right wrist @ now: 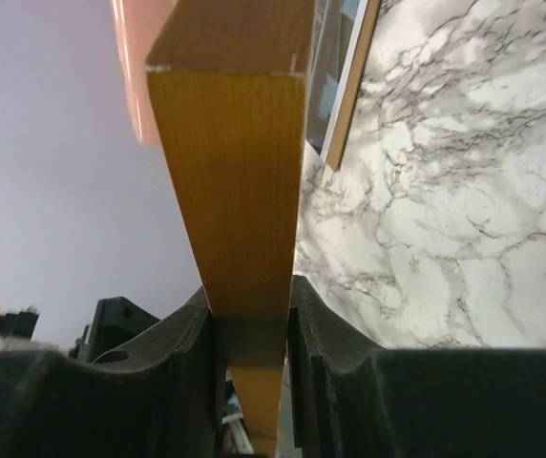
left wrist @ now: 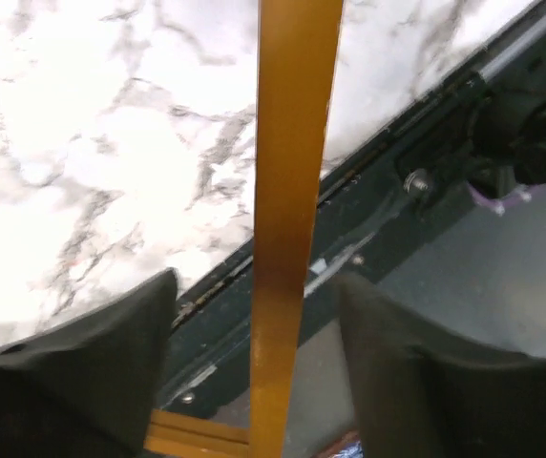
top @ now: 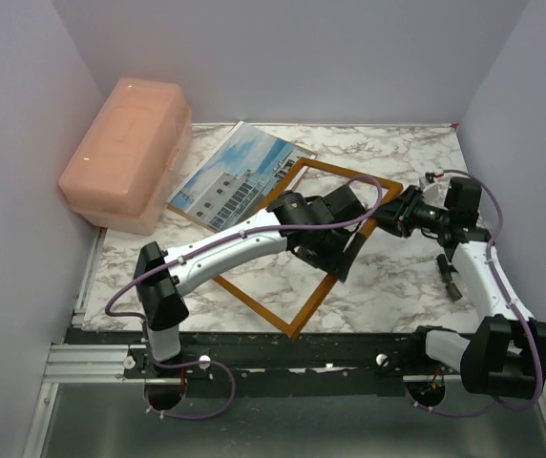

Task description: Put the photo into the frame

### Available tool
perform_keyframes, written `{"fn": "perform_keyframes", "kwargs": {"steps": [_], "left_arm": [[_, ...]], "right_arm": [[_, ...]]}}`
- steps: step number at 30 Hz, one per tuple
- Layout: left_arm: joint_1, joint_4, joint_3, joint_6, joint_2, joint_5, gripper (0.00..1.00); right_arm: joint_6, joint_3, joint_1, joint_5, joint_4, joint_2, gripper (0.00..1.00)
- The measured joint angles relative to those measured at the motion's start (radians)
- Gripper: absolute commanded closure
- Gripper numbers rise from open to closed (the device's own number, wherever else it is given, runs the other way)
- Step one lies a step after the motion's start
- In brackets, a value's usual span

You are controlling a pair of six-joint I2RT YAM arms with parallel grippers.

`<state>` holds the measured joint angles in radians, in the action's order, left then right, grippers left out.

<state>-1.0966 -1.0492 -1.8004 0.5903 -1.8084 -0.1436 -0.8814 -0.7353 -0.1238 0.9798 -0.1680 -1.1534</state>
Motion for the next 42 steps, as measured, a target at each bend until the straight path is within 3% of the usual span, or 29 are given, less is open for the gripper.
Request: {"fn": "perform_keyframes", "kwargs": {"steps": [1,4,15,25,31,39,41,42], "left_arm": [[-0.01,-0.023,-0.013,-0.002,0.005,0.047,0.15],[-0.041,-0.083,-0.072,0.0,0.008,0.165,0.12],[-0.21,-0.316,-0.371,0.041,-0.078,0.654,0.18],[-0.274,-0.381,-0.377,0.059,-0.2,0.844,0.27],[-0.289,-0.409,-0.376,0.079,-0.219,0.935,0.44],[-0.294,-0.468,-0.376,0.105,-0.303,1.01,0.9],[-0.307,-0.475,-0.376,0.083,-0.318,1.019,1.0],[-0.315,-0.48,-0.376,0.074,-0.322,1.029,1.0]], "right_arm": [[0.006,-0.021,0.0,-0.021,-0.034,0.001,1.0],[0.014,-0.082,-0.001,-0.086,-0.129,0.003,1.0],[-0.022,-0.169,-0.001,-0.186,-0.303,0.014,1.0],[-0.07,-0.19,-0.001,-0.19,-0.327,0.025,0.99],[-0.089,-0.207,-0.001,-0.186,-0.327,0.03,0.97],[-0.086,-0.208,0.0,-0.181,-0.312,0.031,0.95],[-0.07,-0.208,0.003,-0.175,-0.305,0.031,0.94],[-0.064,-0.208,0.006,-0.169,-0.3,0.032,0.92]]}}
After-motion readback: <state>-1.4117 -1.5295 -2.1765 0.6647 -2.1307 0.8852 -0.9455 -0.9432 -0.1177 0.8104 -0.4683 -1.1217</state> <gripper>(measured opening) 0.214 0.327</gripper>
